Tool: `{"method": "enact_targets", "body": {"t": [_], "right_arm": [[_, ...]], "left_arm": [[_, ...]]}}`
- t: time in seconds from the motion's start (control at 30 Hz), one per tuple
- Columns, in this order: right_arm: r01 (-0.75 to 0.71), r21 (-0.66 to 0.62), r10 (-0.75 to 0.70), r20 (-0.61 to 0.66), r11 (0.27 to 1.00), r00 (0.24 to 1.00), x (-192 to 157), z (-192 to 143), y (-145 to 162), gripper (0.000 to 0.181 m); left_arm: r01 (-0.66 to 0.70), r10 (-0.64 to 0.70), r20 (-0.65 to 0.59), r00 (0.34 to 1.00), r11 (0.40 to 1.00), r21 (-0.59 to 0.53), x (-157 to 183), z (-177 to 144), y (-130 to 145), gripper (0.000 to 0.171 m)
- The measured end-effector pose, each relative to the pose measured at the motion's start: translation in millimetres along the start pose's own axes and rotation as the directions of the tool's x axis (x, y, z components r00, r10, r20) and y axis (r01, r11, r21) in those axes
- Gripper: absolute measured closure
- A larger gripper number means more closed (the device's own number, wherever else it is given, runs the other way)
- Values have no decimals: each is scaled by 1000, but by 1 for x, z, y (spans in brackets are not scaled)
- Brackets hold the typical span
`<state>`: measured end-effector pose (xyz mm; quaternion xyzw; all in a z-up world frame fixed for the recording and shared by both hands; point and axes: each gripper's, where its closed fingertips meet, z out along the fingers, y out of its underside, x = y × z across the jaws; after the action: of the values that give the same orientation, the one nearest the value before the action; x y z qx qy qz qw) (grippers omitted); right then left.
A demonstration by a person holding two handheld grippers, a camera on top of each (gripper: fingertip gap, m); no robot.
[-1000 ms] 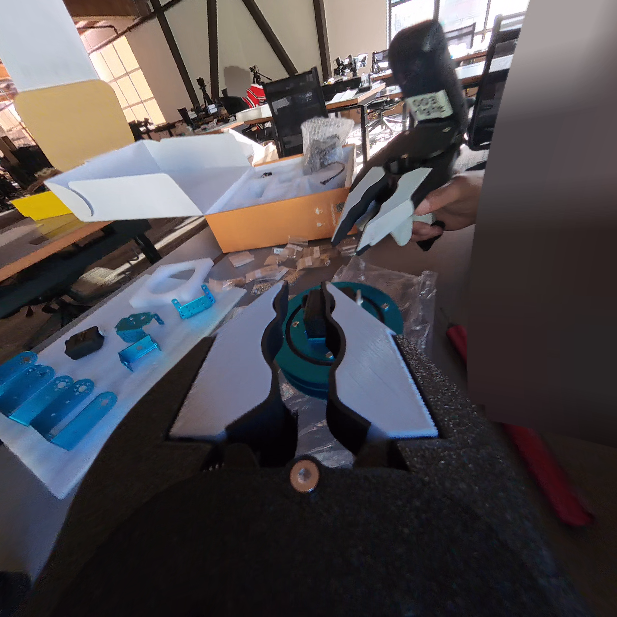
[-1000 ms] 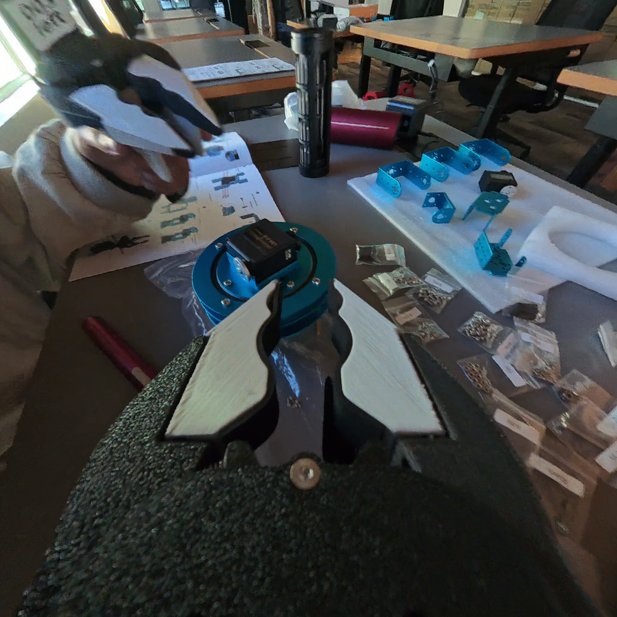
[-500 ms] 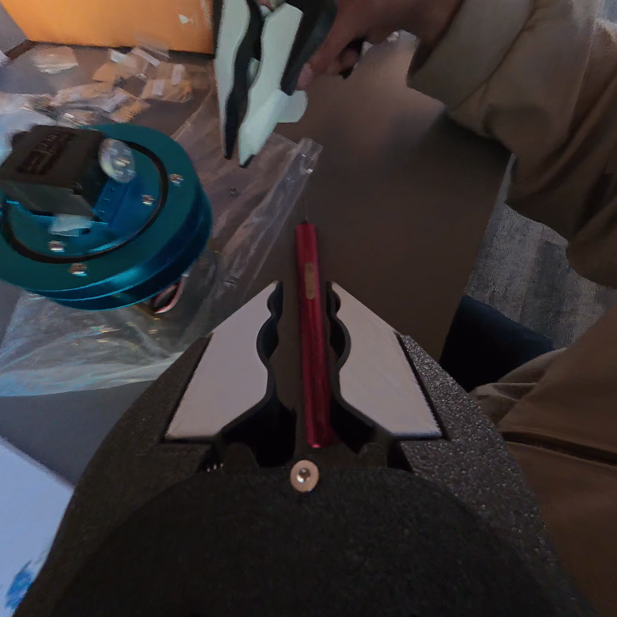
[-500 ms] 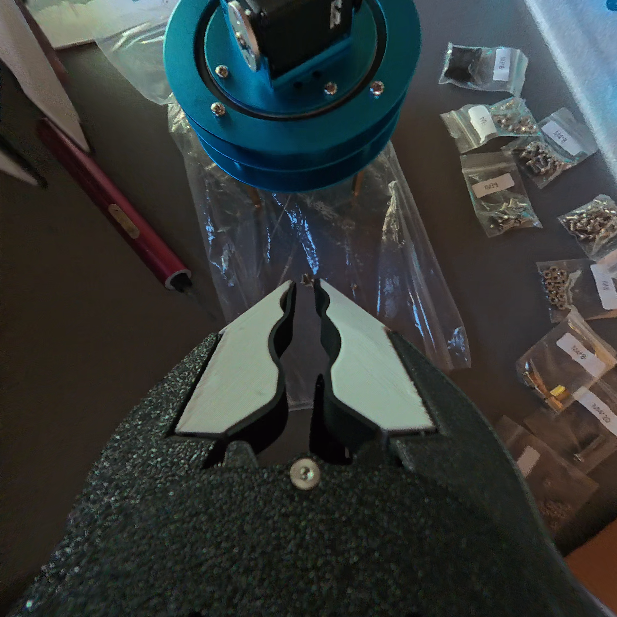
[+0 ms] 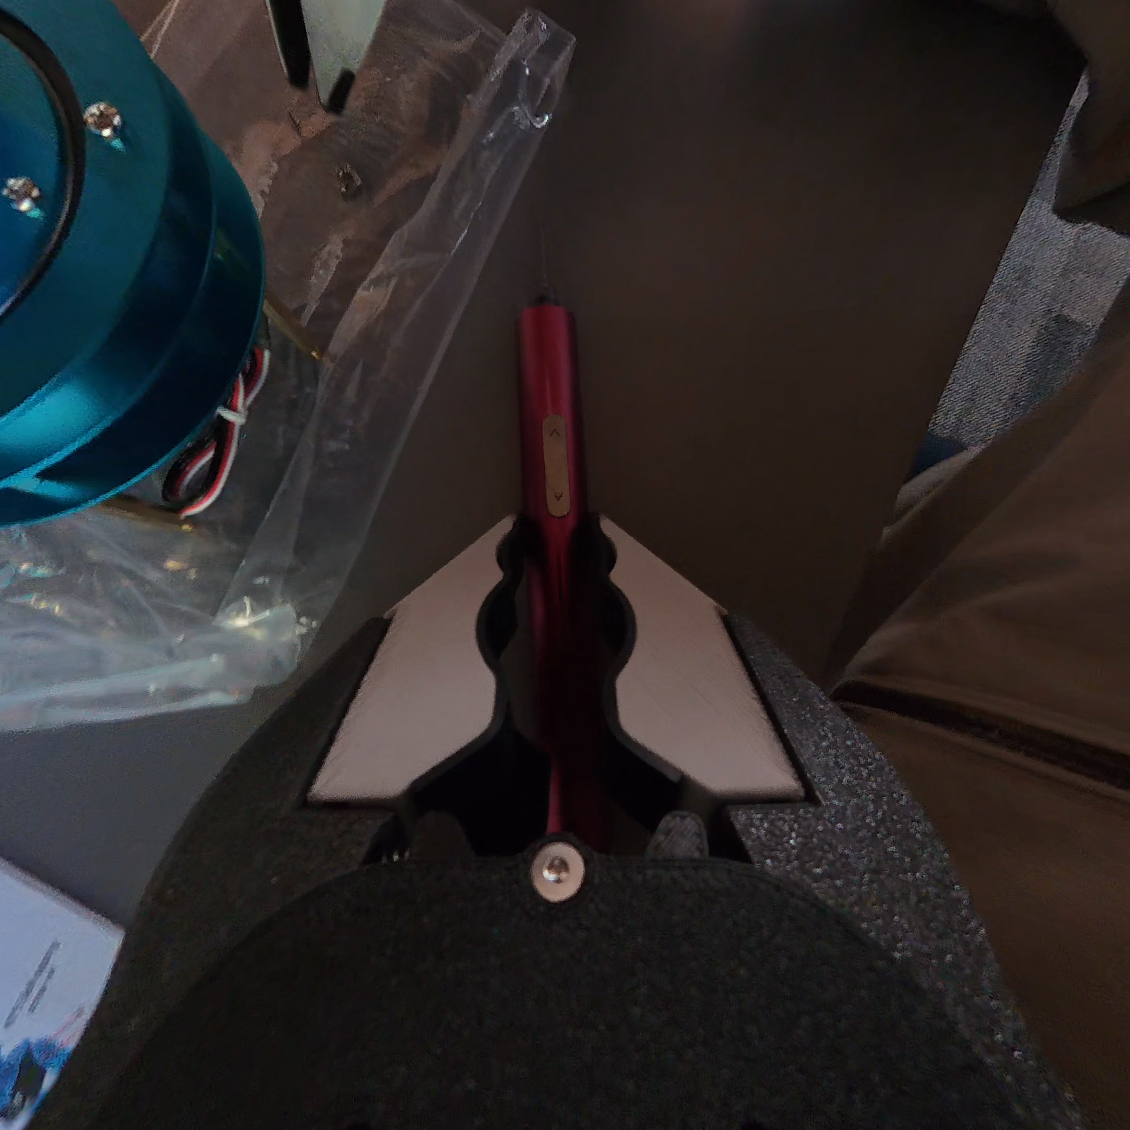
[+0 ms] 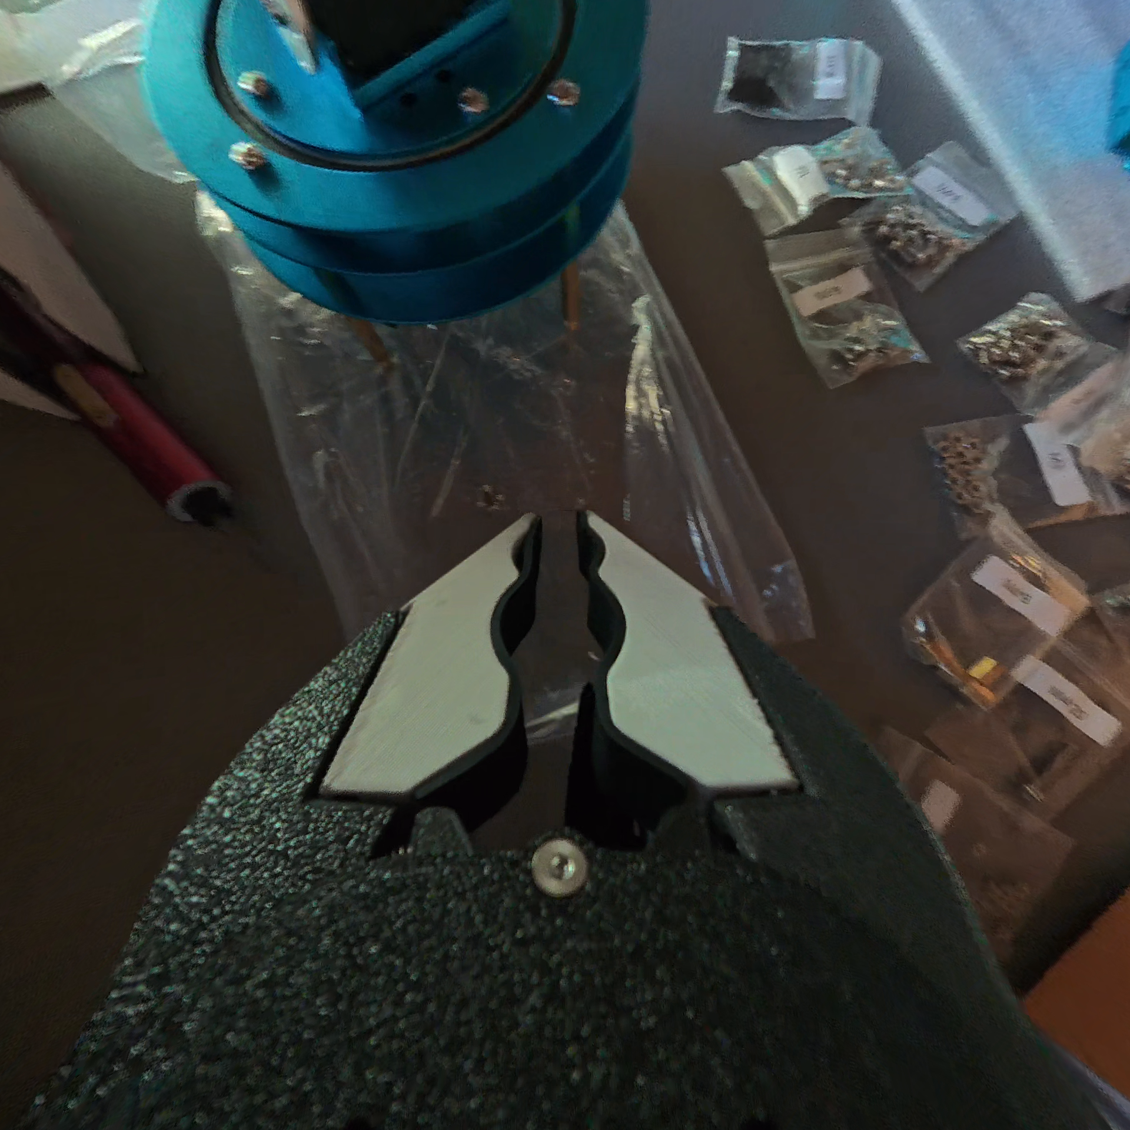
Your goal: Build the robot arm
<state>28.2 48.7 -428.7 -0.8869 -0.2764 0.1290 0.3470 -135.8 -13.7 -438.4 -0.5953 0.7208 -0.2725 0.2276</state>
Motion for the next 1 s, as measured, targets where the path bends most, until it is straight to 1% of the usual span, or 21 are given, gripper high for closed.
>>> {"method": "enact_targets", "body": {"t": [0.03,0.1,0.17,0.23,0.33,0.4,0.47,0.5,0.6,0.7,0.73,0.8,0.9,1.0], "right_arm": [[-8,3,8,-25,1000,1000,6,-1,2,171],[-18,26,19,-29,999,999,13,-1,1,171],[-28,33,27,14,999,1000,11,1,2,170],[-30,35,28,51,999,998,8,3,-1,169],[-8,28,7,57,1000,998,4,7,-5,170],[10,0,-10,31,1000,999,7,10,-2,171],[15,-23,-14,12,1000,1000,11,12,1,174],[6,-10,-6,14,1000,1000,12,11,-1,180],[-15,14,14,48,1000,999,11,9,-2,181],[-31,27,29,55,999,998,11,8,-3,168],[-28,25,27,69,999,997,8,8,-4,167],[-20,17,19,52,1000,998,10,10,-3,168],[-29,-1,29,62,1000,998,10,13,0,168],[-32,3,31,66,999,997,11,14,-1,180]], "left_arm": [[-4,4,24,1000,1000,0,-1,-5,3,152],[-7,6,71,997,1000,19,0,-15,9,153],[21,-29,109,994,997,80,2,-26,9,153],[60,-84,142,986,985,164,3,-35,5,153],[103,-164,192,967,950,293,2,-46,-6,153],[124,-209,204,956,922,366,4,-52,-15,153],[137,-244,198,950,889,436,5,-56,-23,153],[136,-252,196,948,875,465,6,-58,-27,153],[101,-239,213,947,855,508,10,-60,-32,153],[105,-270,220,937,822,559,7,-66,-34,152],[109,-280,212,936,806,581,7,-69,-35,153],[111,-294,203,934,779,617,6,-75,-37,152],[110,-314,205,927,750,652,2,-82,-38,152],[120,-327,194,925,735,668,-1,-83,-37,152]]}}
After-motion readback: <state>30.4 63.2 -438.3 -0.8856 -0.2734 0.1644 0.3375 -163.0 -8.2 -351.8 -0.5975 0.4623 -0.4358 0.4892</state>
